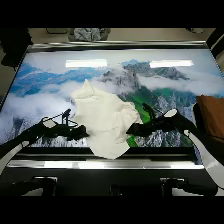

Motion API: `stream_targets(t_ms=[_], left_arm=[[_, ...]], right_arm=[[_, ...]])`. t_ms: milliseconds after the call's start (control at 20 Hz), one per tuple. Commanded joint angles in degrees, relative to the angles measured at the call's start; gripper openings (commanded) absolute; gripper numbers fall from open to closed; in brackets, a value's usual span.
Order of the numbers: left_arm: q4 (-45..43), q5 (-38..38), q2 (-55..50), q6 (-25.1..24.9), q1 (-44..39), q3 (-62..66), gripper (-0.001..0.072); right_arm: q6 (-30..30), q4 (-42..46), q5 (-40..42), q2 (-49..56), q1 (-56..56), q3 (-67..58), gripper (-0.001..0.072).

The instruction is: Fold the shirts.

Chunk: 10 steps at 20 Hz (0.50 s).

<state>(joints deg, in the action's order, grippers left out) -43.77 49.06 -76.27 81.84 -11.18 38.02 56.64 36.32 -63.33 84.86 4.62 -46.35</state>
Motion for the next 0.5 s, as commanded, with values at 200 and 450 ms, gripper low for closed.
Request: stream_targets(t_ms=[200, 450], left_arm=[[0.24, 1.31, 0.28, -1.16, 0.11, 0.22, 0.0029], [-0.26, 4.79, 3.32, -6.32, 3.02, 4.66, 0.0027]], right_arm=[[2.84, -0.48, 10.62, 0.61, 6.32, 0.48, 0.0043], [1.57, 13.05, 6.21, -7.26, 4.28, -3.02, 0.0040]])
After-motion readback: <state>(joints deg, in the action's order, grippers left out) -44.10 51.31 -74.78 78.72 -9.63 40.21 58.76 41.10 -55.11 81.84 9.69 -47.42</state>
